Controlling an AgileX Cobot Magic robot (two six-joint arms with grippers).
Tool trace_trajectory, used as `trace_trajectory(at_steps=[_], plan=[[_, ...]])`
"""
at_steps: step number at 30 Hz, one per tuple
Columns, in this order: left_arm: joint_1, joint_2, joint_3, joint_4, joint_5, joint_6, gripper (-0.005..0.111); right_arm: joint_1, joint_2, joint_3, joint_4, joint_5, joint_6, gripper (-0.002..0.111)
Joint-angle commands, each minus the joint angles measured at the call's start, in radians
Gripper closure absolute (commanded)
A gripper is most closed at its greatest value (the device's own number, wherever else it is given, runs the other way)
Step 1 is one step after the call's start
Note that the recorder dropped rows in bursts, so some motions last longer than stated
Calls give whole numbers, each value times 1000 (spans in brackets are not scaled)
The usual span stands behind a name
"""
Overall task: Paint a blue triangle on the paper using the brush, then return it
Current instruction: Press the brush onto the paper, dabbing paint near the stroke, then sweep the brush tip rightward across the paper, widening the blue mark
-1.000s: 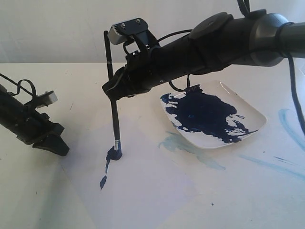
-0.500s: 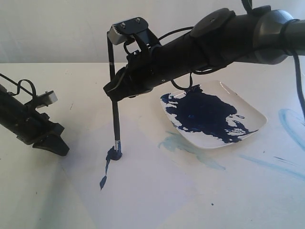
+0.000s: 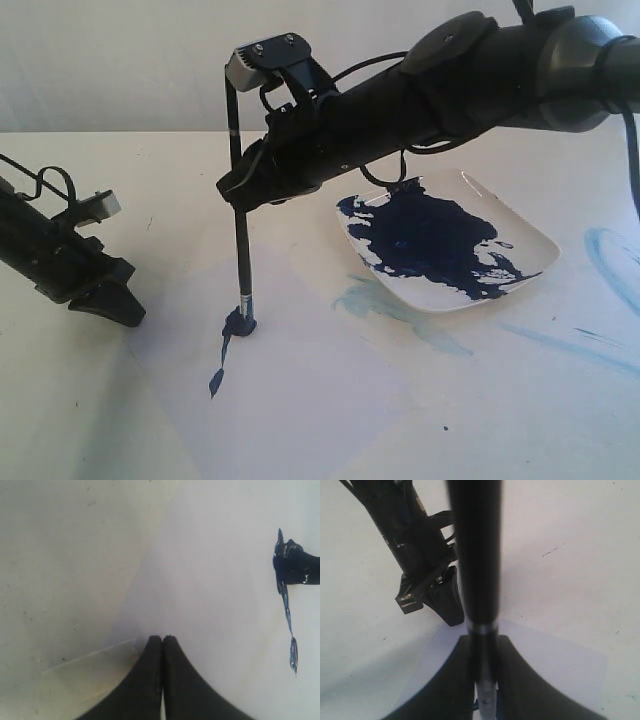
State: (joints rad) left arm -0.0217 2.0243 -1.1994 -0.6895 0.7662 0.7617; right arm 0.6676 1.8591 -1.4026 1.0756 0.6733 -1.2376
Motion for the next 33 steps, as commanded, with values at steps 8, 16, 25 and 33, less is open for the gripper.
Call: trace_trajectory(at_steps=[8,16,25,33], plan=[[-1,23,12,48,13,-3,107,-1,-28,-2,-23,11,5,108],[-1,23,12,48,19,-3,107,-1,-42,-2,-67,26,43,108],[-1,23,12,48,30,-3,107,-1,-42,-2,-124,78,74,108],[-1,23,12,48,30,-3,107,-1,-46,-2,-198,101,143,108]])
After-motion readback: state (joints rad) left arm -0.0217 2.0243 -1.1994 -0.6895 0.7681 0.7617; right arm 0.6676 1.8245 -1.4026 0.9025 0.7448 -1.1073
